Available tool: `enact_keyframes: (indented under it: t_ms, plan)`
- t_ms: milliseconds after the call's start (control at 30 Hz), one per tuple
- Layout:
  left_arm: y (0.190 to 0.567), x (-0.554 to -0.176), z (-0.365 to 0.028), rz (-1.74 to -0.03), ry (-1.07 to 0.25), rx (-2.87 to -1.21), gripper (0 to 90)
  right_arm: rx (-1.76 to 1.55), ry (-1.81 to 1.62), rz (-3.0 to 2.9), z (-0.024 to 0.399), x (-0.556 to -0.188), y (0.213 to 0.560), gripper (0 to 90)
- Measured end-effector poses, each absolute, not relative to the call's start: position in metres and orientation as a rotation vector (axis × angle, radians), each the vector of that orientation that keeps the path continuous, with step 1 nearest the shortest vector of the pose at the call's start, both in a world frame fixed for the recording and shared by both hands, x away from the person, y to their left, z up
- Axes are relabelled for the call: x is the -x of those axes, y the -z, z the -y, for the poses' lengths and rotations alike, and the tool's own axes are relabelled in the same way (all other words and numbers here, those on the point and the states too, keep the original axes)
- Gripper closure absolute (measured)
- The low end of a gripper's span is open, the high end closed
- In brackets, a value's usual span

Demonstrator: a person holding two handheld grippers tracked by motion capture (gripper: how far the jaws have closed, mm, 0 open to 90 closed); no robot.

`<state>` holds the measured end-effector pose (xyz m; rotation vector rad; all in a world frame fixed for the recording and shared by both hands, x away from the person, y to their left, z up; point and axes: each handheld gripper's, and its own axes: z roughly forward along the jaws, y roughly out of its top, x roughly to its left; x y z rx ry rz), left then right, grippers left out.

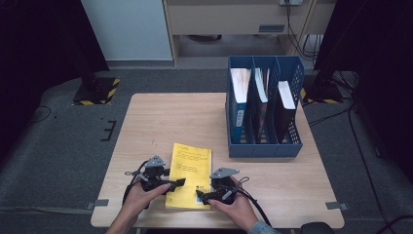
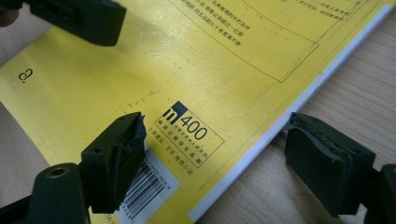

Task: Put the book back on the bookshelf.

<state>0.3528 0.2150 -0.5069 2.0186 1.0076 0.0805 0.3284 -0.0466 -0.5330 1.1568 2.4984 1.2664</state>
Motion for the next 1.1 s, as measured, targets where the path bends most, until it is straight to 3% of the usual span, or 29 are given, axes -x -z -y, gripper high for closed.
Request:
enact_keyframes:
  t_ms: [333, 833, 1100]
  plan:
    - [0.502, -0.378, -0.207, -0.969, -0.044, -2.065, 33.9, -1.158, -1.271, -2.502, 0.047, -0.328, 0.533, 20.1]
    - [0.507, -0.383, -0.197, -0.940, -0.029, -2.155, 43.7, -1.148, -1.273, -2.502, 0.047, -0.328, 0.533, 20.0]
    - [0.504, -0.391, -0.193, -0.927, 0.026, -2.210, 44.4, -1.147, -1.277, -2.500, 0.047, -0.328, 0.534, 19.9]
